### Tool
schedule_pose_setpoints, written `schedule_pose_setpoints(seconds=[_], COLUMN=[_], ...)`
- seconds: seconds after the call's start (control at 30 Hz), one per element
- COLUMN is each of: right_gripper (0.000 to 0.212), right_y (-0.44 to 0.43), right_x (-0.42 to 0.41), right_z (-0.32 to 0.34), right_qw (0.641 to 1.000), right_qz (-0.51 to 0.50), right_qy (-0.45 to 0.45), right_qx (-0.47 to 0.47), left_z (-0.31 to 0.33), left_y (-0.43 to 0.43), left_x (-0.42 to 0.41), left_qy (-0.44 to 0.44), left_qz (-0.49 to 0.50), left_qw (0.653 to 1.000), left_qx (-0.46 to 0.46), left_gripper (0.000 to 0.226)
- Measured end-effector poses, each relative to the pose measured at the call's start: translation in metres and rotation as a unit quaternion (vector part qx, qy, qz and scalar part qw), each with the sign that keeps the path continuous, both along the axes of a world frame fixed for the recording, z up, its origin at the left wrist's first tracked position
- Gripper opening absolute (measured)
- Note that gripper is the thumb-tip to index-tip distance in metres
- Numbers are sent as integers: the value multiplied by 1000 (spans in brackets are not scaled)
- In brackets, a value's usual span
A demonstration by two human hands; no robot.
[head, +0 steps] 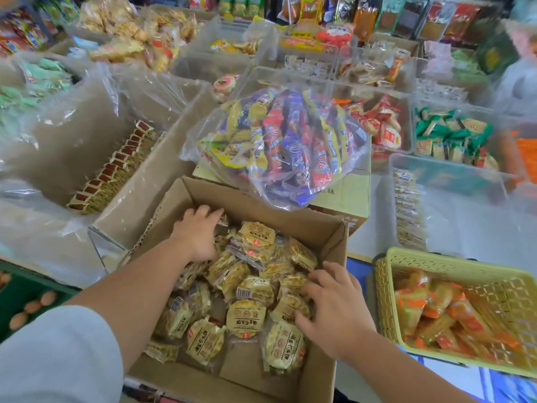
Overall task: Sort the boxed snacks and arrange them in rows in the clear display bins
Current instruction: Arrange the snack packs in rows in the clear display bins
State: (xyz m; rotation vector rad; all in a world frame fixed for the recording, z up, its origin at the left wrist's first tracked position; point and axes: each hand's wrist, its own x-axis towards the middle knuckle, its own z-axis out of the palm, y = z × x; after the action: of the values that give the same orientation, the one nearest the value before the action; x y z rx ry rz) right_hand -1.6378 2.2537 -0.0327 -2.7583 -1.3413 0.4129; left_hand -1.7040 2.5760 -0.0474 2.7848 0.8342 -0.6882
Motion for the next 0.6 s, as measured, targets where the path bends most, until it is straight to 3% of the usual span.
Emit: schedule_pose_setpoints(seconds=[0.2, 0.37, 0.6], right_gripper=[64, 61, 61], right_y=[0, -1, -2], right_x=[2, 2, 5], right_z=[-2, -3, -4], right_qw=[1000, 1000, 1000], right_qz=[-1, -2, 7], right_qy=[-4, -4, -2], right_qx=[3, 11, 8], left_z=[-9, -22, -20], left_y=[12, 5, 1], left_x=[0, -4, -13], left_qy=[-11, 25, -29], left_qz=[-24, -19, 7], left_qw=[1000, 999, 999], left_qx=[9, -6, -18], left_gripper=[106, 122, 107])
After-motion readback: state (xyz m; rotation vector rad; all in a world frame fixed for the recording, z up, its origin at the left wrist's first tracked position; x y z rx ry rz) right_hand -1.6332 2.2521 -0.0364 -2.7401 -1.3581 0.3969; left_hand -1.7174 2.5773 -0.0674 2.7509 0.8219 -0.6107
